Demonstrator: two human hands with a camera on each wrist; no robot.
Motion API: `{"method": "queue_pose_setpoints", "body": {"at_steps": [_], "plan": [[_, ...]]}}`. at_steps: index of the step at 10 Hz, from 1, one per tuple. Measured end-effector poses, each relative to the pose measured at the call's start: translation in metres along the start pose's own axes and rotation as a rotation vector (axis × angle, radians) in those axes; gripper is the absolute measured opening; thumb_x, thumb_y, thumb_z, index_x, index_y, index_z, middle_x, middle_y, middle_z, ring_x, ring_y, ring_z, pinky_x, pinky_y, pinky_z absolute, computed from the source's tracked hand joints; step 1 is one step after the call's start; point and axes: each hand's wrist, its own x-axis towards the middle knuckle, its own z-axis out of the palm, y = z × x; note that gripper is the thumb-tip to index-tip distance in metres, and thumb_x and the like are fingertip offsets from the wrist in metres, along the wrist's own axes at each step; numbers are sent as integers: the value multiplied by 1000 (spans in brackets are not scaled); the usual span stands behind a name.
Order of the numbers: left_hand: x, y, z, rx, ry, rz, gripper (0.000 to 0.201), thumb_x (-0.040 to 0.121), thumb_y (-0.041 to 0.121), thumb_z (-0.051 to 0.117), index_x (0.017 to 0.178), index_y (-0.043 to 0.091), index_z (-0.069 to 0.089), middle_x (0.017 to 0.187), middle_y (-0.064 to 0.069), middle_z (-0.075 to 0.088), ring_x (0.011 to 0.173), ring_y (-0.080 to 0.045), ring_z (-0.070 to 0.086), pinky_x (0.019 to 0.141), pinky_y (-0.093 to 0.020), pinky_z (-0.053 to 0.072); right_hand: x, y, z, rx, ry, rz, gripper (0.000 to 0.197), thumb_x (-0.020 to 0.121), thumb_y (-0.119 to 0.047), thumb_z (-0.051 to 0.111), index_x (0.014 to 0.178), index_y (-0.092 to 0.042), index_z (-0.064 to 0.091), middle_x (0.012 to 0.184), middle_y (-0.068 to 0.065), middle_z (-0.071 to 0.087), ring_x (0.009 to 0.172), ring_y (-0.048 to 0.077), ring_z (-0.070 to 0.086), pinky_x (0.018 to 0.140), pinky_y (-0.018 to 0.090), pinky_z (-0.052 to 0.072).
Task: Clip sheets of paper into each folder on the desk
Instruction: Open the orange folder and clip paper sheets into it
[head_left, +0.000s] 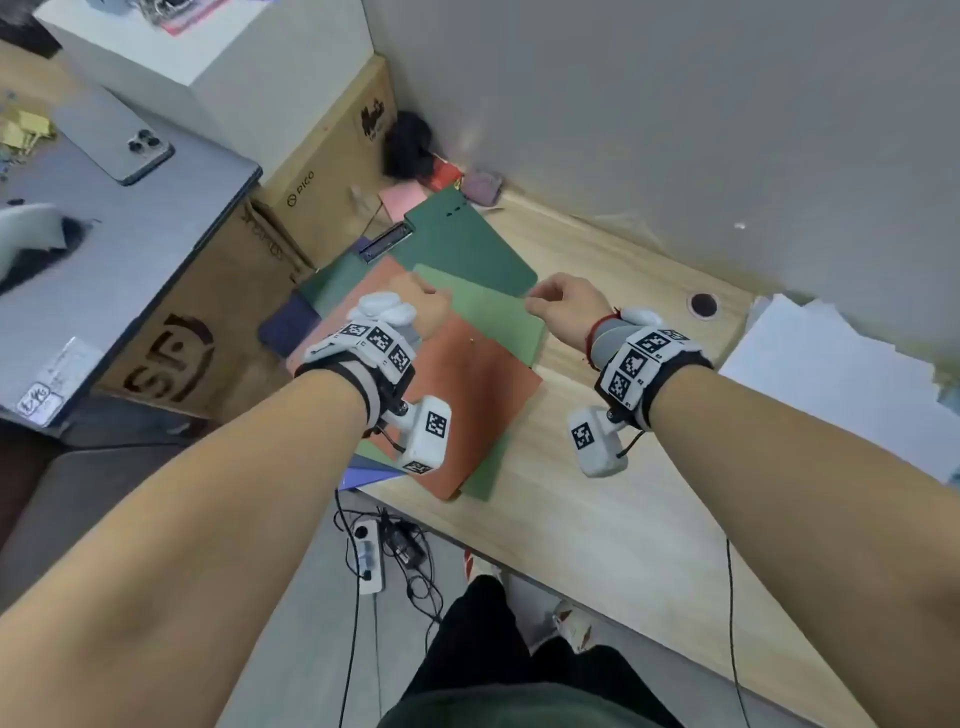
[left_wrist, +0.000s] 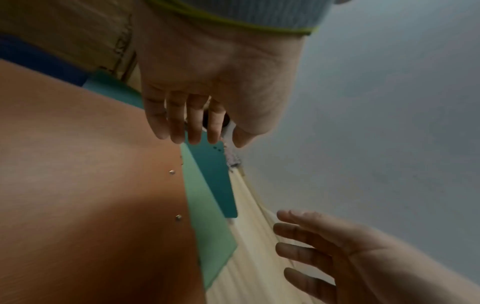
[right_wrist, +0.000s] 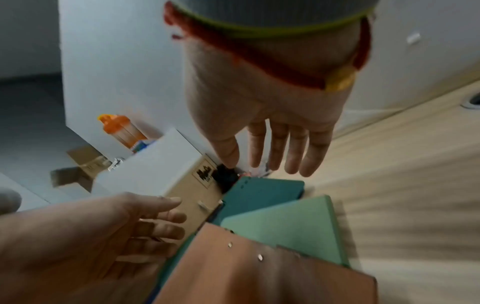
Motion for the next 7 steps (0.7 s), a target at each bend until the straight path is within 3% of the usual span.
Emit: {"method": "queue_pose_setpoints", "body": {"at_steps": [1, 2, 3, 4, 5, 6, 7], "plan": [[16, -17, 14, -20, -15, -52, 22, 97, 31, 55, 91, 13, 68, 82, -1, 61, 87, -23, 57, 51, -20, 29, 9, 12, 19, -43, -49, 95, 40, 90, -36, 62, 126, -22, 59, 132, 1, 58, 120, 23, 55, 93, 28, 39], [33, -37, 36, -11, -48, -186, 38, 99, 35, 54, 68, 17, 40, 71, -2, 45, 87, -20, 45, 69, -25, 38, 17, 30, 44, -88, -125, 204, 53, 90, -38, 63, 136, -17, 48, 132, 6, 56, 119, 26, 55, 86, 27, 38], [43, -52, 46, 44, -85, -209, 23, 96, 35, 55, 84, 15, 55, 99, -14, 56, 93, -23, 45, 82, -31, 36, 22, 46, 62, -97, -175, 264, 65, 89, -40, 64, 144, -14, 40, 132, 5, 56, 121, 27, 55, 86, 26, 37], [46, -58, 53, 142, -55, -208, 52, 90, 37, 59, 133, 8, 54, 143, -18, 46, 125, -36, 48, 103, -41, 40, 25, 57, 76, -105, -217, 282, 66, 86, -43, 66, 141, -16, 40, 122, 2, 57, 110, 25, 59, 85, 29, 43], [45, -58, 53, 140, -40, -248, 65, 87, 39, 62, 141, 7, 46, 150, -20, 37, 136, -39, 40, 112, -46, 36, 24, 59, 78, -111, -224, 270, 48, 85, -42, 68, 125, -20, 52, 104, 1, 56, 93, 23, 56, 77, 30, 44], [40, -41, 47, 84, -21, -284, 80, 86, 49, 64, 146, 4, 37, 152, -23, 33, 139, -41, 35, 114, -48, 32, 19, 51, 64, -111, -327, 215, 29, 91, -41, 65, 103, -15, 63, 89, 3, 57, 79, 23, 56, 73, 34, 50], [28, -15, 33, 93, 17, -339, 102, 78, 74, 58, 151, 10, 27, 153, -18, 28, 140, -39, 32, 114, -50, 30, 9, 35, 43, 77, -388, 164, 30, 95, -38, 61, 104, -10, 66, 88, 3, 60, 77, 19, 57, 68, 28, 52]]}}
